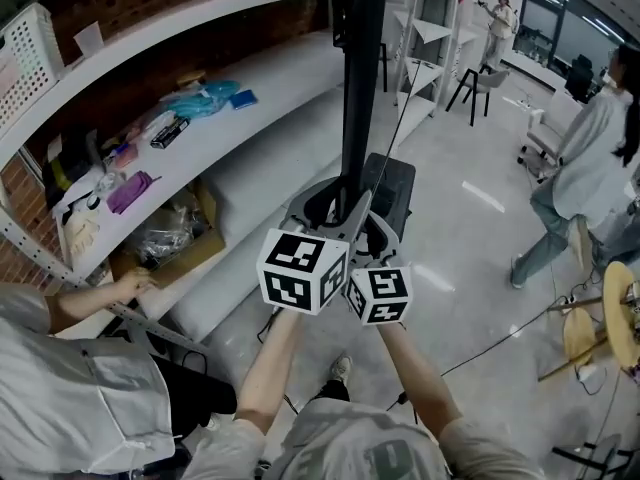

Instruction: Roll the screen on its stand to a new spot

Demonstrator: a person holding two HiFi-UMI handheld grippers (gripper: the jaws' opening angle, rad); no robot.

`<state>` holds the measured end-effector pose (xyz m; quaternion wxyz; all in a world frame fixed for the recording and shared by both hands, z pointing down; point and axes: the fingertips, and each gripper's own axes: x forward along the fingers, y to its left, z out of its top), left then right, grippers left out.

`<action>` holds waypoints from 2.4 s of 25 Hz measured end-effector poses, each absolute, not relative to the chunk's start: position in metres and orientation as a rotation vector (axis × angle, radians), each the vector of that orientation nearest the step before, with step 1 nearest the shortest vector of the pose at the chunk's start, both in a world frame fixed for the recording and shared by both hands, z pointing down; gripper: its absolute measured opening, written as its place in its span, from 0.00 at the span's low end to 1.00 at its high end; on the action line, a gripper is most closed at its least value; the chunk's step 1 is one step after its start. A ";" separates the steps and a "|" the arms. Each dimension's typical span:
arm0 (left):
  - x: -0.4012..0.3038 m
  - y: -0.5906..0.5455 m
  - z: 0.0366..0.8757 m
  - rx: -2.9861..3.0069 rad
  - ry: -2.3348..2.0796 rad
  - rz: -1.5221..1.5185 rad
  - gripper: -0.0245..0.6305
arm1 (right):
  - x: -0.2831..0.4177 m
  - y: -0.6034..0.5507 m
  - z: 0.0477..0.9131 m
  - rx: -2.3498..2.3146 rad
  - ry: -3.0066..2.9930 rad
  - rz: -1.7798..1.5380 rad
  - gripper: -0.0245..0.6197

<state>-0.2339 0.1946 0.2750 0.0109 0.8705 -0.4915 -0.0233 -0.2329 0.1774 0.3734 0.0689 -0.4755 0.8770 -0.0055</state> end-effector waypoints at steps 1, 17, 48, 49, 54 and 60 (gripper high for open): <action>-0.236 0.204 0.275 2.715 -1.541 -0.078 0.30 | -0.235 0.187 0.374 -1.421 2.642 -0.015 0.38; -0.293 0.332 0.274 2.677 -1.637 -0.117 0.30 | -0.294 0.314 0.374 -1.293 2.700 -0.005 0.38; -0.374 0.439 0.274 2.644 -1.692 -0.119 0.31 | -0.374 0.422 0.373 -1.231 2.738 -0.011 0.38; -0.375 0.443 0.274 2.641 -1.697 -0.123 0.31 | -0.375 0.426 0.373 -1.225 2.741 -0.010 0.38; -0.382 0.462 0.273 2.630 -1.719 -0.144 0.31 | -0.382 0.445 0.371 -1.194 2.750 -0.008 0.38; -0.388 0.481 0.273 2.626 -1.736 -0.160 0.31 | -0.388 0.464 0.372 -1.171 2.772 -0.014 0.38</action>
